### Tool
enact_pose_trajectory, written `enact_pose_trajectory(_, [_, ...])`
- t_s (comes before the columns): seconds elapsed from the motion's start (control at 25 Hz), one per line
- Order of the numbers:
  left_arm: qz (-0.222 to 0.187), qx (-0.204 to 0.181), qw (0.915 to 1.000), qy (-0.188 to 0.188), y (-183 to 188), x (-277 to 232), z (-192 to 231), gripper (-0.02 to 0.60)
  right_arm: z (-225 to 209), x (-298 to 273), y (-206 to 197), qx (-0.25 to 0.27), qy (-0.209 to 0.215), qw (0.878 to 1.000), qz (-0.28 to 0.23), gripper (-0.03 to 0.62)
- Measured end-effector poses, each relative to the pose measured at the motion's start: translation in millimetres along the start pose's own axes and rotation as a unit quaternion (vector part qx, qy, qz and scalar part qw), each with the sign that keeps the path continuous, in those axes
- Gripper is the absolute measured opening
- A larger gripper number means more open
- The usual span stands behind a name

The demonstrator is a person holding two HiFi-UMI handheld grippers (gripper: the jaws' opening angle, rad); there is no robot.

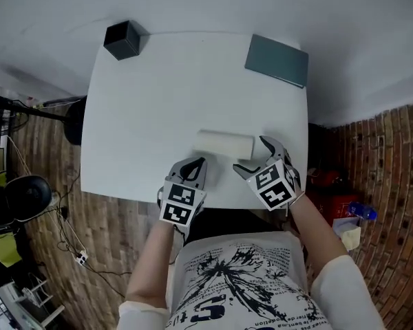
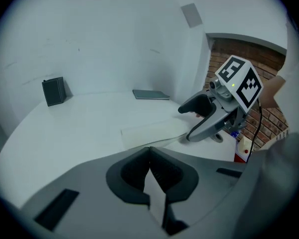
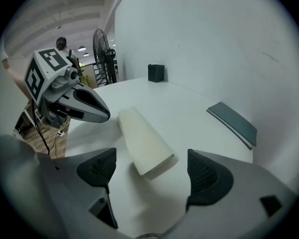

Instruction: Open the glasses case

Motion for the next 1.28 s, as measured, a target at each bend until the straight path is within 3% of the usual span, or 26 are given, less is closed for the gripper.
enact_pose_trajectory(0.28, [0.036, 0.030, 0.9989, 0.002, -11, -19, 12, 0.012, 0, -18, 0, 0.033, 0.004, 0.999, 0.035, 0.440])
enact_pose_trajectory(0.52, [0.036, 0.046, 0.9983, -0.008, -9, -27, 17, 0.012, 0, -25, 1, 0.071, -0.007, 0.996, 0.047, 0.358])
enact_pose_trajectory(0.68, [0.035, 0.060, 0.9974, -0.018, -10, -27, 18, 0.012, 1, -26, 0, 0.074, -0.004, 0.996, 0.054, 0.341])
enact_pose_trajectory(1.04, [0.041, 0.058, 0.9973, -0.018, -10, -27, 18, 0.012, -2, -22, 6, 0.064, 0.016, 0.995, 0.075, 0.331])
enact_pose_trajectory(1.28, [0.052, 0.048, 0.9974, -0.012, -8, -26, 17, 0.012, -4, -10, 23, 0.059, 0.026, 0.997, 0.049, 0.254])
Point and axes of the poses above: the fingertips, and each gripper's own axes: x backward along the fingers, z to its left, y out of its top, the point moved 5 cm from there along x, backward along the fingers, and after that the axes turned 9 degrees about -x, right-handed, at the moved point
